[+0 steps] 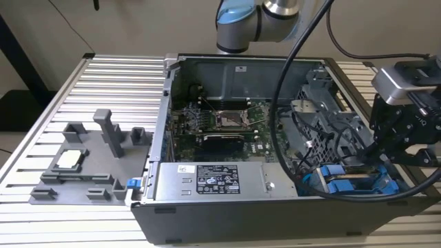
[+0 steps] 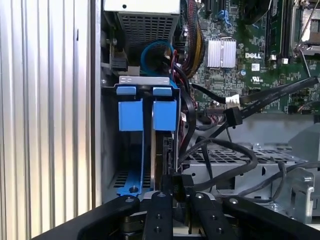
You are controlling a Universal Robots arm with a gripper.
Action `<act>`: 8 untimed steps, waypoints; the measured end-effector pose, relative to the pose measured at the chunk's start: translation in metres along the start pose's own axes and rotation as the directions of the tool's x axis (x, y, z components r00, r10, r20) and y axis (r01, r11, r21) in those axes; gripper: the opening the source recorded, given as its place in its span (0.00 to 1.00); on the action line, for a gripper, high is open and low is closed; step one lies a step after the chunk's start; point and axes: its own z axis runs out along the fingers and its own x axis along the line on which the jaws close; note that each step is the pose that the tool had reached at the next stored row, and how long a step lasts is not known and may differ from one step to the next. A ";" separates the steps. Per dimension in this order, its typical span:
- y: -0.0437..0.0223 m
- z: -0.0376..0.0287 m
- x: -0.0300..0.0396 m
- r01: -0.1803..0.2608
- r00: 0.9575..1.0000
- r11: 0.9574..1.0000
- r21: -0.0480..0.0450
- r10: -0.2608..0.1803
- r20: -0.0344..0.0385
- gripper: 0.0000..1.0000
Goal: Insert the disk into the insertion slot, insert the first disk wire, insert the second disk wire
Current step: 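Insert the first disk wire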
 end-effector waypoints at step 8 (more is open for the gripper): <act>-0.0016 0.0049 0.0006 -0.015 1.000 1.000 -0.003 0.015 0.000 0.19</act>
